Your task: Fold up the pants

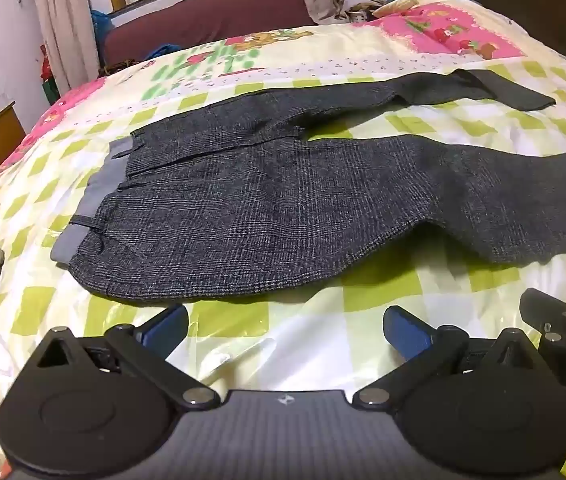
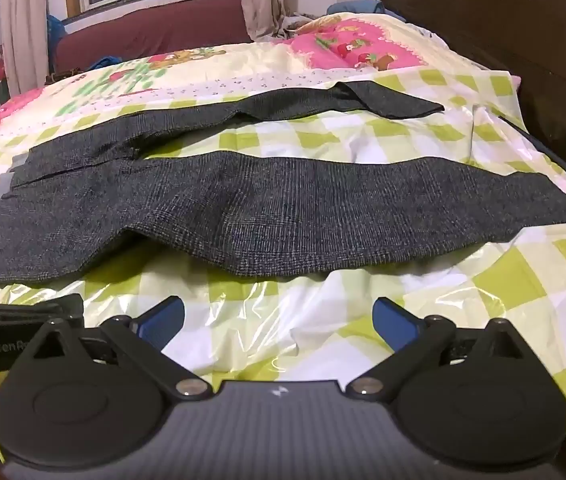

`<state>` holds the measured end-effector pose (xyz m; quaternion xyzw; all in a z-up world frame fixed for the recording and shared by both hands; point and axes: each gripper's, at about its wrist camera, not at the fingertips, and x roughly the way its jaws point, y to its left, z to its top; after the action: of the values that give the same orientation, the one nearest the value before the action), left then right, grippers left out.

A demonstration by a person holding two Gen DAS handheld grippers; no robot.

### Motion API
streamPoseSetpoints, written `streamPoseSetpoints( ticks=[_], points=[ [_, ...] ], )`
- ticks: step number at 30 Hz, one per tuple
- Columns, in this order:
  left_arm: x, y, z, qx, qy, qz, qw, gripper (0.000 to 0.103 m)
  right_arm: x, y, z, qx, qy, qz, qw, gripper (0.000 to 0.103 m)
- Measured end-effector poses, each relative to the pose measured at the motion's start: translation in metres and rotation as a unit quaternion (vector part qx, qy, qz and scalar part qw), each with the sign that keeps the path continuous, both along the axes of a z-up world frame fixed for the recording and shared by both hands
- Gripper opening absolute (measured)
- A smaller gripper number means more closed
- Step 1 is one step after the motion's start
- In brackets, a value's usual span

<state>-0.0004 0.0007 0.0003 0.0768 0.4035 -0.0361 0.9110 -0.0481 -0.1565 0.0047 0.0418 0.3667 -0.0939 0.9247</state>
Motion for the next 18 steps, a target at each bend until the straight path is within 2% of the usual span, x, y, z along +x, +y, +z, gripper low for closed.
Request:
streamPoseSetpoints(
  ticks=[7,9,18],
  points=[
    [0.001,0.013,0.003,-0.002,-0.004,0.001,1.0,0.103,0.004,-0.002,-0.005,0.006,0.009,-0.001,1.0,0.099],
    [0.001,0.002,0.002,0.009,-0.003,-0.002,1.0,0.103,0.003,-0.001,-0.005,0.006,0.008,-0.001,1.0,0.099],
    [-0.001,-0.004,-0.002,0.014,-0.002,-0.003,0.9999,0.103,0.005,-0.002,-0.006,0.007,0.01,-0.001,1.0,0.099]
  ],
)
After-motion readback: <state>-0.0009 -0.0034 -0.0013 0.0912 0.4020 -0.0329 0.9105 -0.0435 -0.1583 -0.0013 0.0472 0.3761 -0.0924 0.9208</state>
